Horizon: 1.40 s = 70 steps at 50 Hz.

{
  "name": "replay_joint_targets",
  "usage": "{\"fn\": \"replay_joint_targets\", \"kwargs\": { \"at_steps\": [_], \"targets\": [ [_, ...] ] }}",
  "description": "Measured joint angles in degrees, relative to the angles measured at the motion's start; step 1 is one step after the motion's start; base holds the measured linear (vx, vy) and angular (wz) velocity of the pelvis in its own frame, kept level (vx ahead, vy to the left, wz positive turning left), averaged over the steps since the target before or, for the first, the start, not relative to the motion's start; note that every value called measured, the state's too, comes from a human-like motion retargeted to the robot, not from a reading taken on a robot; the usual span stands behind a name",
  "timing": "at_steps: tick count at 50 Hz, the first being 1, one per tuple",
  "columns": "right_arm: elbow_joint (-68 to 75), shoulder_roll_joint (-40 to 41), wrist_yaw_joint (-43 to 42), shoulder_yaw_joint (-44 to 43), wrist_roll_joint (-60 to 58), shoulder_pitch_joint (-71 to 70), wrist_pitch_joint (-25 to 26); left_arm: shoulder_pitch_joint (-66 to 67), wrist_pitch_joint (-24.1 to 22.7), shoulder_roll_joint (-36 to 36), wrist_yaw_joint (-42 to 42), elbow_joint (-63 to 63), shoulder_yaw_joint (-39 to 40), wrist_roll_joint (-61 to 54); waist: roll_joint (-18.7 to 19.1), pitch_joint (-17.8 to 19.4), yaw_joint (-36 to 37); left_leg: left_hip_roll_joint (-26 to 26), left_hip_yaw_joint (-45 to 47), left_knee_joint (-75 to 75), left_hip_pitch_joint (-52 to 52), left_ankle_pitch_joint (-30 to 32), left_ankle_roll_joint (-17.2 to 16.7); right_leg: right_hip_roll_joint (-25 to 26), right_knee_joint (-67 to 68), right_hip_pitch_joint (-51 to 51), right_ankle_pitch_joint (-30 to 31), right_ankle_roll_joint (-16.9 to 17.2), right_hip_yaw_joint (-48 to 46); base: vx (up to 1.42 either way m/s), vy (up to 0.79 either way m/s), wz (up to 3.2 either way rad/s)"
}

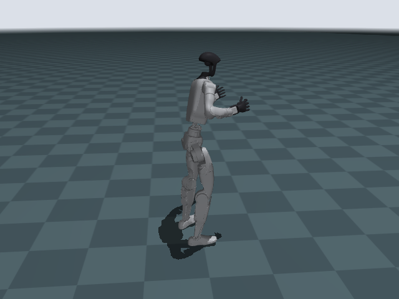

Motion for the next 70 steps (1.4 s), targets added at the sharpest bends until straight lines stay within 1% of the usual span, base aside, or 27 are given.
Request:
{"fn": "replay_joint_targets", "kwargs": {
  "at_steps": [3,5,10,13,17,22,28,33,35,38,40,42,45,47,48,49,50,52,53,55,57,59,61,63,65,67,70],
  "targets": [
    [1.35,-0.59,0.63,1.57,-1.75,-1.18,-0.2,7.84,-3.12,-11.36,-1.8,-12.67,4.07,0.37,0.22,0.15,-2.18,-1.35,-0.74,-0.31,0.6,-1.53,0.24,3.46,-1.87,0.1,0.15,-2.19,10.22,-0.01,0.23,0.28],
    [2.28,-0.83,1.05,2.13,-4.17,-2.09,0.09,11.51,-3.68,-20.31,-3.11,-20.18,5.26,1.18,0.94,0.56,-3.49,-1.9,-1.4,0.03,0.53,-2.01,0.83,3.77,-1.75,0.24,0.49,-2.66,12.95,0.01,0.22,0.33],
    [2.93,1.66,1.49,-0.67,-9.04,-0.78,1.98,14.41,-2.89,-44.84,-6.07,-31.89,1.42,-0.88,1.99,2.13,-2.83,-3.87,-2.7,3.47,-1.96,-2.5,1.21,0.35,-4.73,1.69,2.98,-2.25,10.39,0.0,0.2,0.25],
    [2.63,4.83,-0.01,-3.66,-8.04,1.36,2.51,16.83,-2.15,-55.87,-8.61,-36.03,-4.1,-2.12,0.34,3.67,-0.28,-4.21,-1.82,15.59,-7.79,-1.9,0.18,-3.55,-6.49,2.48,4.05,-2.5,10.1,0.0,0.19,0.11],
    [2.93,8.44,-1.56,-3.75,-8.4,-0.32,3.25,24.04,-0.8,-61.27,-13.63,-41.37,-13.73,-6.07,-3.38,6.45,0.61,-2.02,-2.62,32.9,-15.3,-3.3,0.05,-8.03,-6.71,3.88,3.9,-2.97,11.35,0.04,0.23,-0.05],
    [3.39,12.17,-3.03,-1.83,-6.55,-3.03,3.65,30.48,1.78,-61.68,-15.01,-44.99,-21.26,-9.75,-7.28,8.39,-0.3,6.0,-2.51,33.2,-17.81,-4.28,2.19,-11.41,-6.25,3.93,3.35,-2.05,11.39,0.09,0.3,-0.09],
    [2.42,11.55,-3.59,0.8,3.66,2.46,1.27,33.3,0.26,-59.7,-15.58,-48.94,-25.99,-14.24,-11.59,11.43,1.42,14.61,-12.8,26.28,-20.03,-3.79,0.02,-15.38,-5.43,3.56,2.98,0.03,11.74,0.11,0.42,-0.13],
    [2.28,6.29,-0.09,0.85,5.25,7.25,1.5,37.44,-3.03,-54.38,-17.74,-63.73,-27.87,-17.76,-16.78,16.83,2.02,27.68,-18.01,30.48,-25.29,-4.67,-1.86,-20.35,8.14,0.2,-0.47,-0.84,12.63,0.16,0.59,0.27],
    [3.44,2.56,0.4,-2.56,4.67,12.07,2.97,38.69,-2.9,-48.99,-16.83,-71.02,-26.73,-18.98,-17.29,16.82,2.35,33.25,-18.77,30.91,-29.68,-4.27,-2.27,-22.92,12.46,-2.0,-0.59,-1.28,12.63,0.31,0.79,0.61],
    [4.7,-2.55,3.11,-10.67,1.67,24.76,5.48,42.17,-1.27,-32.5,-18.2,-79.24,-22.3,-17.98,-17.27,10.52,1.77,37.39,-14.98,23.38,-33.74,-3.88,-2.24,-27.98,7.96,-3.0,5.75,-3.29,10.51,0.44,1.03,0.62],
    [4.12,-5.59,6.06,-15.52,0.26,33.82,5.84,44.61,-0.31,-17.69,-22.75,-80.67,-17.77,-18.56,-16.99,4.96,1.1,37.86,-9.32,15.49,-32.89,-2.33,-3.31,-31.33,-0.65,0.05,14.24,1.78,5.74,0.52,1.22,0.51],
    [2.23,-7.95,10.65,-19.42,2.17,41.51,6.34,44.25,0.1,-1.22,-27.18,-75.23,-11.97,-17.45,-14.78,0.14,1.23,37.97,-5.08,11.63,-33.03,4.51,-4.58,-33.16,-5.03,2.05,21.2,1.5,-0.34,0.53,1.36,0.28],
    [-0.61,-10.13,11.7,-18.74,8.61,44.54,5.62,34.16,-0.81,24.15,-23.66,-51.6,-6.27,-9.1,-12.29,-3.64,1.23,36.64,-6.25,18.1,-39.44,17.71,-7.38,-34.91,-2.65,2.3,22.18,-1.98,-6.05,0.43,1.41,0.45],
    [-0.46,-11.71,4.64,-10.37,13.82,34.65,4.68,19.35,2.29,34.52,-13.2,-27.85,-8.67,-4.28,-11.67,-3.5,-2.92,31.91,-9.59,28.57,-46.88,18.03,-7.76,-35.81,6.3,-1.25,16.31,-6.94,-0.76,0.31,1.36,1.42],
    [-0.23,-12.81,0.94,-6.09,14.57,28.33,4.39,11.64,3.96,36.6,-7.77,-16.77,-10.3,-4.34,-10.82,-2.63,-5.44,28.71,-10.58,32.65,-49.6,16.73,-7.06,-34.98,12.45,-3.76,11.86,-9.49,4.24,0.28,1.22,1.86],
    [0.88,-14.05,-2.39,-1.55,14.25,21.74,3.85,-3.14,4.82,34.41,-3.95,-5.53,-15.18,-6.91,-8.95,-1.13,-6.82,26.03,-11.01,34.6,-50.47,15.52,-6.26,-32.08,16.97,-5.08,8.33,-7.64,8.77,0.26,1.07,1.87],
    [2.42,-15.35,-5.55,3.11,13.38,15.03,3.17,-21.46,5.27,30.08,-0.95,5.78,-21.67,-10.73,-6.57,0.68,-7.62,23.6,-11.15,35.49,-50.42,14.34,-5.41,-28.13,20.66,-5.78,5.26,-3.58,13.05,0.28,0.94,1.58],
    [3.13,-11.95,-6.23,3.74,8.8,12.04,3.42,-54.64,8.48,20.54,0.43,19.34,-37.96,-12.21,-4.29,3.12,-3.8,19.15,-10.57,31.74,-48.7,13.5,-2.22,-18.22,26.95,-10.2,-0.21,-3.92,17.47,0.31,0.86,1.15],
    [2.91,-9.15,-6.47,3.95,6.56,10.94,3.41,-64.69,10.6,17.19,-0.45,23.16,-46.83,-12.13,-4.26,4.21,-1.89,17.27,-9.92,28.03,-46.81,13.7,-0.83,-13.69,27.75,-12.19,-1.53,-4.08,16.9,0.33,0.81,0.67],
    [1.86,-5.52,-7.2,5.29,4.55,9.67,1.9,-66.86,12.53,14.4,-4.15,23.63,-57.81,-10.0,-3.49,5.65,0.48,13.7,-8.16,19.61,-41.53,14.47,0.87,-6.87,24.18,-14.15,-2.31,-4.44,11.34,0.35,0.77,0.34],
    [0.87,-2.33,-6.87,6.77,6.02,10.85,-0.27,-60.12,11.15,14.18,-8.12,17.63,-62.04,-7.69,-4.05,6.43,1.83,9.52,-6.15,13.31,-35.36,15.59,0.53,-2.5,14.31,-12.46,-1.73,-4.24,4.84,0.41,0.75,0.35],
    [0.12,0.04,-3.9,7.64,8.45,13.49,-0.36,-49.65,9.42,14.47,-11.51,8.95,-58.36,-4.93,-6.09,6.3,2.36,4.64,-5.68,12.81,-30.65,16.43,-1.48,0.5,4.51,-9.4,-0.03,-4.04,4.91,0.47,0.7,0.53],
    [-0.15,0.67,0.59,7.95,10.62,16.62,1.25,-35.44,9.5,12.48,-14.85,1.84,-46.76,0.2,-7.57,4.44,3.01,0.17,-8.28,18.49,-28.85,16.7,-5.19,0.9,-0.36,-6.79,2.59,-4.86,9.9,0.53,0.68,0.21],
    [-0.19,0.07,3.81,8.2,12.31,18.5,2.75,-21.4,9.79,9.48,-16.64,-3.64,-34.85,3.93,-8.15,1.6,3.74,-3.19,-12.85,27.61,-29.51,15.64,-9.97,-2.01,-0.78,-4.5,3.74,-5.94,12.12,0.55,0.69,-0.28],
    [0.44,-0.16,4.96,8.35,13.21,18.38,3.65,-11.76,8.94,6.61,-15.86,-7.99,-27.49,4.89,-8.34,-0.34,4.35,-3.46,-13.86,36.1,-29.87,12.52,-12.07,-7.25,-0.65,-1.17,2.33,-5.52,10.78,0.54,0.7,-0.48],
    [1.85,0.93,4.54,7.91,12.3,17.01,4.52,-6.36,7.59,4.52,-12.91,-11.67,-23.34,4.84,-7.71,-1.31,5.31,4.79,-10.13,39.62,-28.21,8.28,-9.74,-9.51,-1.7,2.59,0.18,-4.26,10.48,0.5,0.6,-0.72],
    [5.36,3.83,3.54,5.27,7.78,13.33,5.71,-0.49,6.29,2.31,-7.31,-18.07,-17.7,8.47,-6.9,-2.1,6.87,17.97,-3.62,30.41,-23.61,2.67,-2.15,-11.22,-0.28,3.34,-1.77,-1.89,13.26,0.4,0.65,-0.98]
  ]
}}
